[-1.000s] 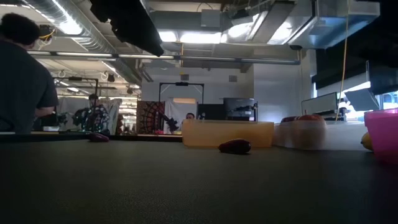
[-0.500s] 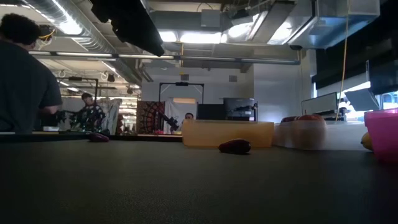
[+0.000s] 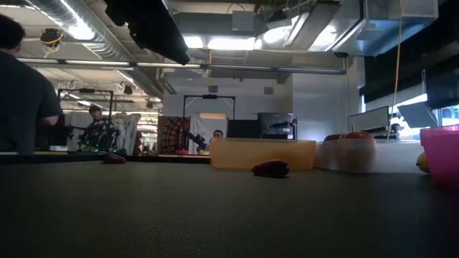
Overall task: Sort produce into baskets
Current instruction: Put the violet eggplant into the pink bin
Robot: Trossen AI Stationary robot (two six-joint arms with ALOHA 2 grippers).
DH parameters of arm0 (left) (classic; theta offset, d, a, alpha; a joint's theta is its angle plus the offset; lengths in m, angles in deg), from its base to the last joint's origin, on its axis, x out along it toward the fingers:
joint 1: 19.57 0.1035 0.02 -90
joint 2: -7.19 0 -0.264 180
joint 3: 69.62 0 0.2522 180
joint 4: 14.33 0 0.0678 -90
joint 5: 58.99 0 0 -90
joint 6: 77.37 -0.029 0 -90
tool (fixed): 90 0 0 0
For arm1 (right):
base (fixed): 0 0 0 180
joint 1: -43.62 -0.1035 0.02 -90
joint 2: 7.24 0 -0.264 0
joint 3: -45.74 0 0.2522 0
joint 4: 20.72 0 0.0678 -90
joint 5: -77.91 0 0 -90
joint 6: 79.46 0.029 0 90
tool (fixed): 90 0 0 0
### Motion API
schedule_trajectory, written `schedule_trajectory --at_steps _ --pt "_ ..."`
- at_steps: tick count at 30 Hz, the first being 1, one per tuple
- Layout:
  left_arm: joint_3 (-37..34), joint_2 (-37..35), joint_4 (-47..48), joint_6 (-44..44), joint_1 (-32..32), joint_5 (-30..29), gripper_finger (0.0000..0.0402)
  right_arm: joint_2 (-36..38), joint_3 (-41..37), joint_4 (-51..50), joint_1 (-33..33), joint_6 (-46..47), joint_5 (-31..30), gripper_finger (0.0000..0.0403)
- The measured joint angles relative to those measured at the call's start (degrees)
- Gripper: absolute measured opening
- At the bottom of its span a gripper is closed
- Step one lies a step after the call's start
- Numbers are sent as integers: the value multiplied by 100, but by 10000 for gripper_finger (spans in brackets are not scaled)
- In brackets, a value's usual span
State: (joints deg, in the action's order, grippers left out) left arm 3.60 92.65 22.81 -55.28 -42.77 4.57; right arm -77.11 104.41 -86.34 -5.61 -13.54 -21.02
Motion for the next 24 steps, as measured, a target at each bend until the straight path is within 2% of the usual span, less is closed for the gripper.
schedule_trajectory --at_steps 3,7,10,12,16,24 --pt "0 1 0 2 11 0 198 2 380 -30 133 -496 -662 181" --pt "0 1 0 6 11 0 198 2 550 786 526 -1482 -1877 201" --pt "0 1 1 31 11 2 198 -15 532 1371 933 -2271 -2229 210" --pt "0 1 1 35 11 2 198 -83 445 1727 1270 -2635 -2165 218" --pt "0 3 0 37 11 2 198 -374 393 2100 2083 -3042 -1522 249" --pt "0 3 1 46 11 2 198 -1089 395 2900 3213 -3923 -1384 335"
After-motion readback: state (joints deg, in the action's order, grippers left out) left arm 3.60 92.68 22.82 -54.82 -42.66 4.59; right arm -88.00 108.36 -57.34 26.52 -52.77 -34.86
